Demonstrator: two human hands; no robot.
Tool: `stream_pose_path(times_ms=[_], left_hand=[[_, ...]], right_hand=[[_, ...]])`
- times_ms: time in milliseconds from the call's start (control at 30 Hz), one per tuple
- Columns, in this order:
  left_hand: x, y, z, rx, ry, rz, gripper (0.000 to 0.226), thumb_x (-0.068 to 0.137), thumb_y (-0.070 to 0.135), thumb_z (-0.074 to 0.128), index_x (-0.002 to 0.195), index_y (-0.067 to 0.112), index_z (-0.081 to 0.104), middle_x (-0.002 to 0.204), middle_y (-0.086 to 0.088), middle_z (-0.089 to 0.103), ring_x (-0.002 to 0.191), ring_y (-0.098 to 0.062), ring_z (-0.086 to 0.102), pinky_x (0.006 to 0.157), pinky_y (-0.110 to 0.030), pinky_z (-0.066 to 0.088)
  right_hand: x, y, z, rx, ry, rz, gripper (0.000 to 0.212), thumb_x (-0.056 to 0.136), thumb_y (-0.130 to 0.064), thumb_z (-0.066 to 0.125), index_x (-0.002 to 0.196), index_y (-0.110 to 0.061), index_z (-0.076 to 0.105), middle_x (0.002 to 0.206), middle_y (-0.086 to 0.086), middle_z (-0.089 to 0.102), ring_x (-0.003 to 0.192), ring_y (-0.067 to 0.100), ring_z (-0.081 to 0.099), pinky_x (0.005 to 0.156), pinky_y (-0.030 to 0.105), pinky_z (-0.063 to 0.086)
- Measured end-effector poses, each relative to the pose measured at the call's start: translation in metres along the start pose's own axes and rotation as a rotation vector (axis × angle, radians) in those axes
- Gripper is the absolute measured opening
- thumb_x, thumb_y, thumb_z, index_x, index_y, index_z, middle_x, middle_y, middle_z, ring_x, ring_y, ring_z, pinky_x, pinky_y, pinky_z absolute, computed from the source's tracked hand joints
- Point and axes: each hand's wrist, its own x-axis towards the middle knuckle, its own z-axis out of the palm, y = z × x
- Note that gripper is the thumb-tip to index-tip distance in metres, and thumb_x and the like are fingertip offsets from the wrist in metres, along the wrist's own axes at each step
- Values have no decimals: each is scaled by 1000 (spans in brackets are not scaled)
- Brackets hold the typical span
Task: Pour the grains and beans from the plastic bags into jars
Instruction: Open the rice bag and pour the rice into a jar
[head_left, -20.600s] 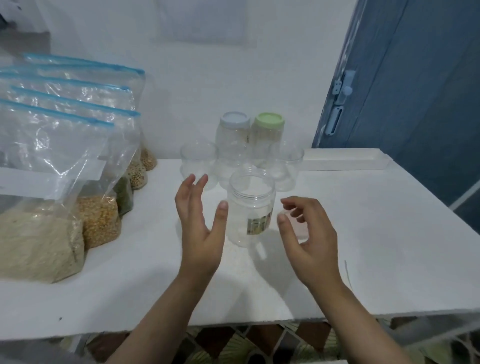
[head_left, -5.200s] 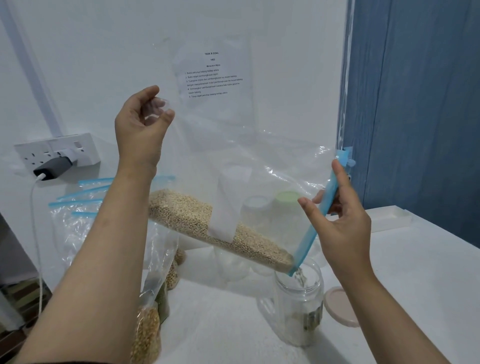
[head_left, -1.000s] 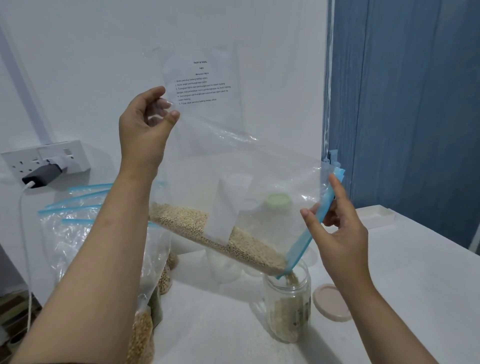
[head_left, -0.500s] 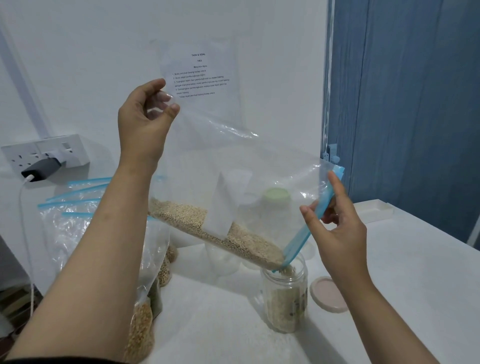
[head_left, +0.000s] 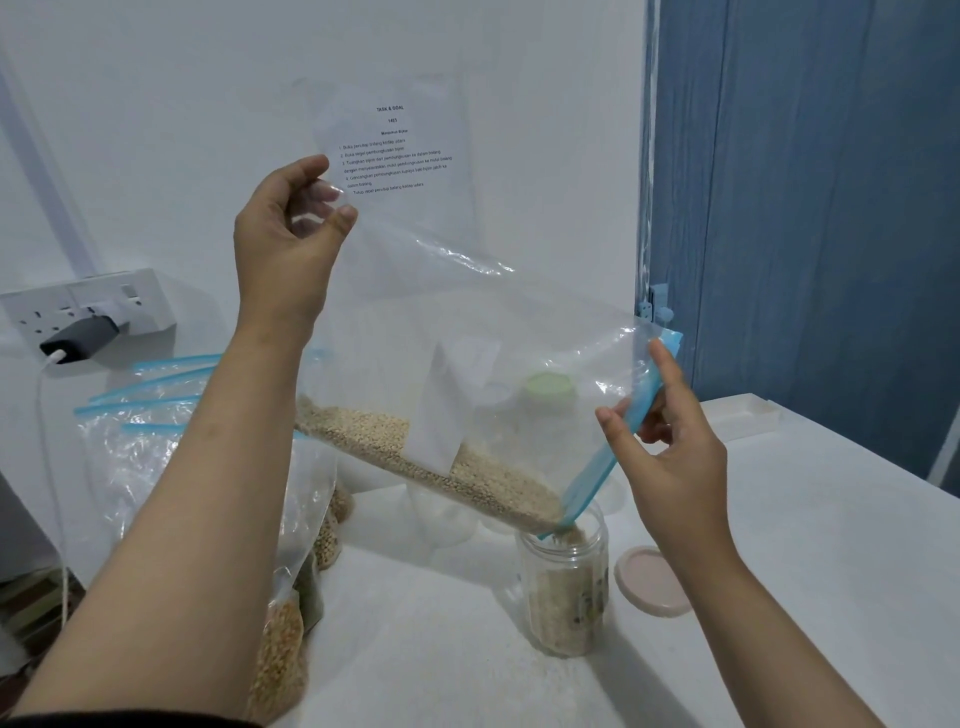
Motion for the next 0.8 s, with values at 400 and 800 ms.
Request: stream_pose_path(times_ms=[400, 800], left_hand=[[-4, -1, -2, 34, 21, -3, 36, 87, 7, 70, 121, 15, 59, 97, 5, 62, 83, 2, 57, 76, -14, 44], [-8, -1, -2, 76, 36, 20, 36, 86, 11, 71, 120, 18, 59, 98, 5, 62, 86, 2, 58, 76, -15, 46]], right_hand=[[0, 2, -2, -24, -23, -7, 66, 90, -30, 69, 148, -41, 38, 93, -2, 54, 86, 18, 50, 77, 17, 50], [-2, 4, -5, -41, -31, -30, 64, 93, -27, 68, 142, -49, 35, 92, 5, 52, 83, 17, 47, 75, 20, 48]])
